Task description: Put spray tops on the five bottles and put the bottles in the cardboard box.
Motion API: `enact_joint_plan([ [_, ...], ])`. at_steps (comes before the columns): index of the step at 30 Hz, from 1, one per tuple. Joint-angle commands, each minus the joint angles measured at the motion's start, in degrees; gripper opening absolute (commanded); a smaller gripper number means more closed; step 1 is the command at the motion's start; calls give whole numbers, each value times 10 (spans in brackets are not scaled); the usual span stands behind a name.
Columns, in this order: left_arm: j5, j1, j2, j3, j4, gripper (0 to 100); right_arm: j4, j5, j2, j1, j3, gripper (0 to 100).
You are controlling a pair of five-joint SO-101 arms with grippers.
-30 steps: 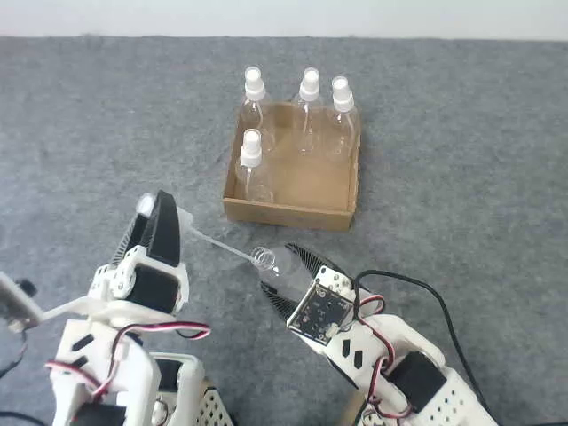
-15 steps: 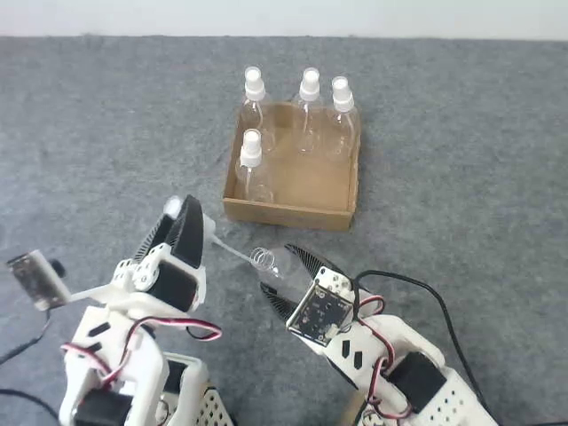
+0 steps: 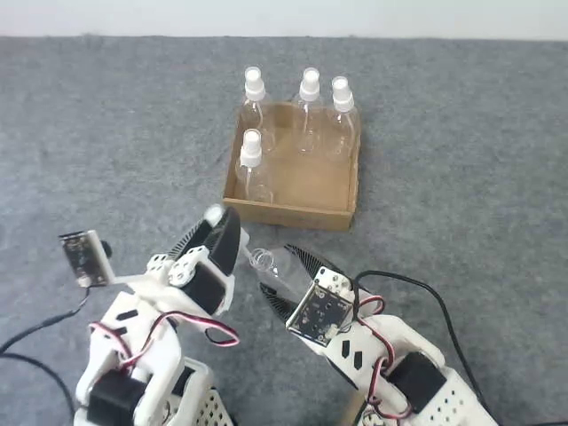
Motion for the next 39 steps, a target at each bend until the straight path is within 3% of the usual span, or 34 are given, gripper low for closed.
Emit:
enact_joint_plan([
  [1,-5,7,1,-4,-19,12,-11,4,-12,-2,-8,6],
  [10,-5,11,1,44,-62,12,-11,4,-12,-3,-8,6],
  [16,-7,67,-1,62,-62,13,-10,5,-12,-3,-8,6],
  [24,-23,73,-3,58,-45,13,-14,4,-12,-2,-11,6],
  [39,-33,73,-3,60,-45,13,-40,-141,-12,-1,-13,6],
])
